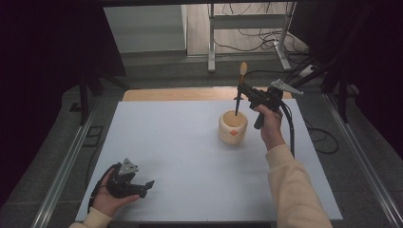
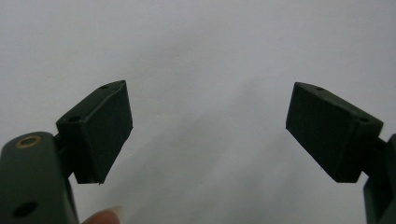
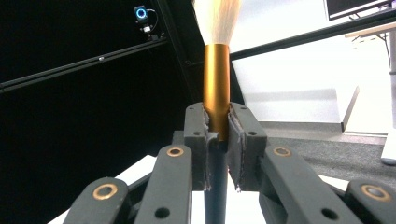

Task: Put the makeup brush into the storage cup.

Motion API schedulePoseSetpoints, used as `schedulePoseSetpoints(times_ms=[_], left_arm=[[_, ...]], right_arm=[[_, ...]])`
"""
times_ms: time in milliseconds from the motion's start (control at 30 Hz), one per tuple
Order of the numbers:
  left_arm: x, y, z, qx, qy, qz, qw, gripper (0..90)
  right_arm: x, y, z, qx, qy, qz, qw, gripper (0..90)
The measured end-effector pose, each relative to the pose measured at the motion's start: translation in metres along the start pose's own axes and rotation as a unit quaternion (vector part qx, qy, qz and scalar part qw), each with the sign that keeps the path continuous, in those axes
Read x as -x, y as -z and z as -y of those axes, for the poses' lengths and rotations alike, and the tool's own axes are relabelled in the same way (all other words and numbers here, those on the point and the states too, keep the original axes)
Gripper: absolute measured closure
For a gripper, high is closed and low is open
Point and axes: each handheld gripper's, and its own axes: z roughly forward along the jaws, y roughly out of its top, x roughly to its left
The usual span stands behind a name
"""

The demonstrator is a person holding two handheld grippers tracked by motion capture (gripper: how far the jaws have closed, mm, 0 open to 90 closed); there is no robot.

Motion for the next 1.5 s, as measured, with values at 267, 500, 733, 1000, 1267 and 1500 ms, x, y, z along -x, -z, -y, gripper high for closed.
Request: schedulePoseSetpoints(times_ms=[267,500,733,1000,1267,1500], left_arm=[[0.001,-0.001,0.0,-0.002,-0.001,0.002,1.0,15.6],[0.001,-0.001,0.0,-0.003,-0.003,0.003,1.0,15.6],[0.001,-0.001,0.0,-0.004,-0.005,0.004,1.0,15.6],[0.001,-0.001,0.0,-0.005,-0.006,0.004,1.0,15.5],[0.001,-0.001,0.0,-0.005,-0.006,0.005,1.0,15.5],[0.001,-0.001,0.0,-0.006,-0.006,0.006,1.0,15.5]], right_arm=[[0.001,-0.002,0.009,-0.008,0.003,0.001,1.0,78.8],[0.0,-0.002,0.024,-0.019,0.009,0.006,0.9998,78.8],[0.002,0.0,0.033,-0.033,0.012,0.009,0.9993,78.7],[0.003,0.0,0.038,-0.042,0.02,0.017,0.9987,78.9],[0.002,0.0,0.038,-0.046,0.022,0.013,0.9986,78.8],[0.002,0.001,0.037,-0.046,0.022,0.011,0.9986,78.7]])
